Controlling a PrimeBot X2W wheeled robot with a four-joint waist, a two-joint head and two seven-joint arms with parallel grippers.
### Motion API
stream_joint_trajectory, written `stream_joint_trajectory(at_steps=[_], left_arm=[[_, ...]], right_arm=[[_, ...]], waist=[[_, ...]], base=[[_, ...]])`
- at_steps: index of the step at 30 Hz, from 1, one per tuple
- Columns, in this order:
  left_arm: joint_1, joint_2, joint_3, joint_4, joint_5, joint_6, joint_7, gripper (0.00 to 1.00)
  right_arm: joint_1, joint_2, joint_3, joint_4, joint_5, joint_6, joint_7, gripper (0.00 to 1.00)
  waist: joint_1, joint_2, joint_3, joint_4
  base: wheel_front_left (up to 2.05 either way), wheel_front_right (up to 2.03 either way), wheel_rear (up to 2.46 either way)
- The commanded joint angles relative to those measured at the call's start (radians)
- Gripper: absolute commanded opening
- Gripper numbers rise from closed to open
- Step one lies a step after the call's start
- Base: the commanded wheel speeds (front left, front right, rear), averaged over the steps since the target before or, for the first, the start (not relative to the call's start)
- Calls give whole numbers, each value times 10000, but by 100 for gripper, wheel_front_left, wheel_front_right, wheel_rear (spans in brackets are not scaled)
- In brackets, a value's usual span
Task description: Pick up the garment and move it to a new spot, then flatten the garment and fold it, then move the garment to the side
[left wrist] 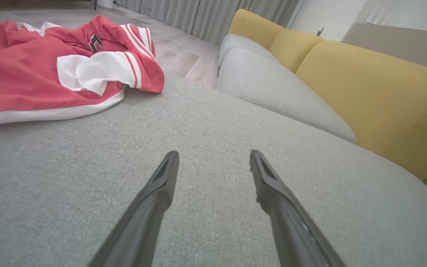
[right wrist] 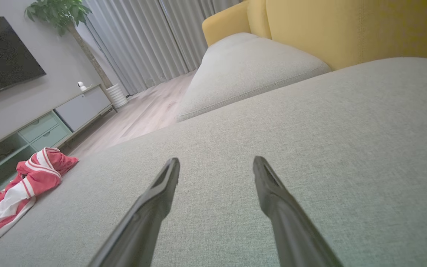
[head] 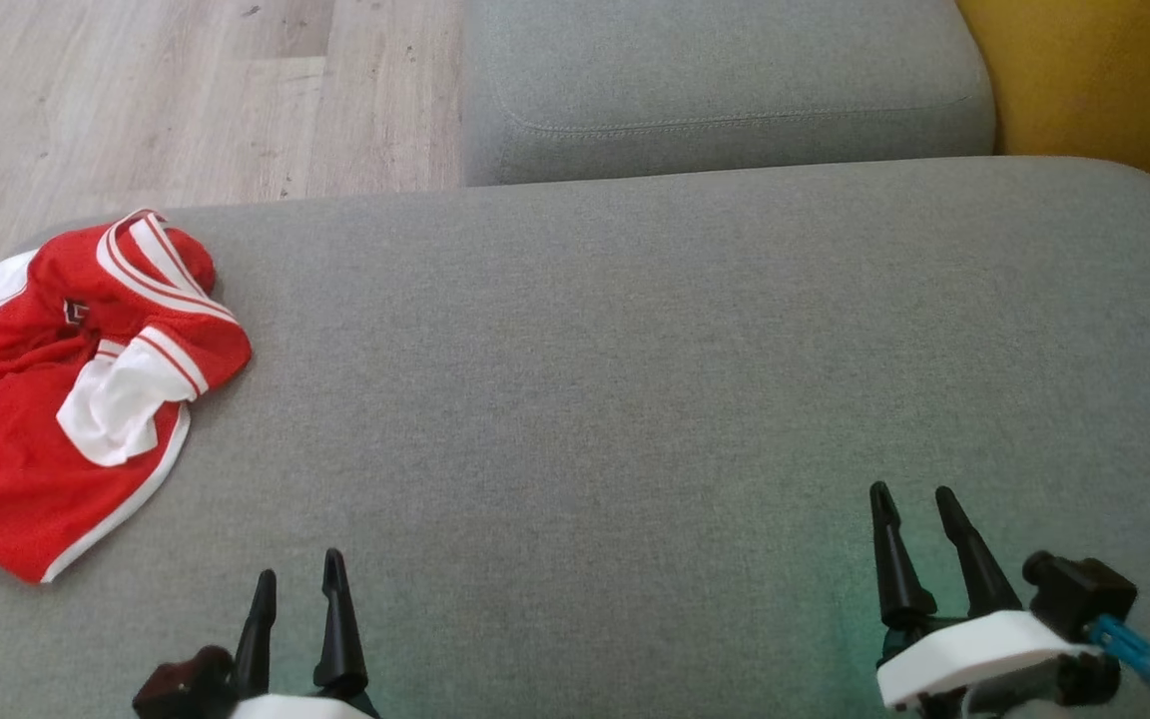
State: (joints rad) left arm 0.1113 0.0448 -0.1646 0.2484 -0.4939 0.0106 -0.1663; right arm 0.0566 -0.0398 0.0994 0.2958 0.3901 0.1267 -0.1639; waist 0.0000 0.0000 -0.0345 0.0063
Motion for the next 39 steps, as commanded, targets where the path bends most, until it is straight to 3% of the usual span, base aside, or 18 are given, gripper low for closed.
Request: stream_joint_trajectory(at_steps=[1,28,39], left_arm=[[-250,61,130,-311,411,111,-191,100],[27,88,-71,-125,3054,573,-953,100],[-4,82,-2,-31,2841,635,-954,100]], right_arm=[[-242,-86,294,-331,-443,32,-212,100],[-203,-104,805,-224,-3619,40,-978,100],[-246,-104,749,-119,-3523,40,-979,100]], waist=[[0,0,-4,1],[0,0,-60,36],[0,0,-77,38]], base=[[0,0,0],[0,0,0],[0,0,0]])
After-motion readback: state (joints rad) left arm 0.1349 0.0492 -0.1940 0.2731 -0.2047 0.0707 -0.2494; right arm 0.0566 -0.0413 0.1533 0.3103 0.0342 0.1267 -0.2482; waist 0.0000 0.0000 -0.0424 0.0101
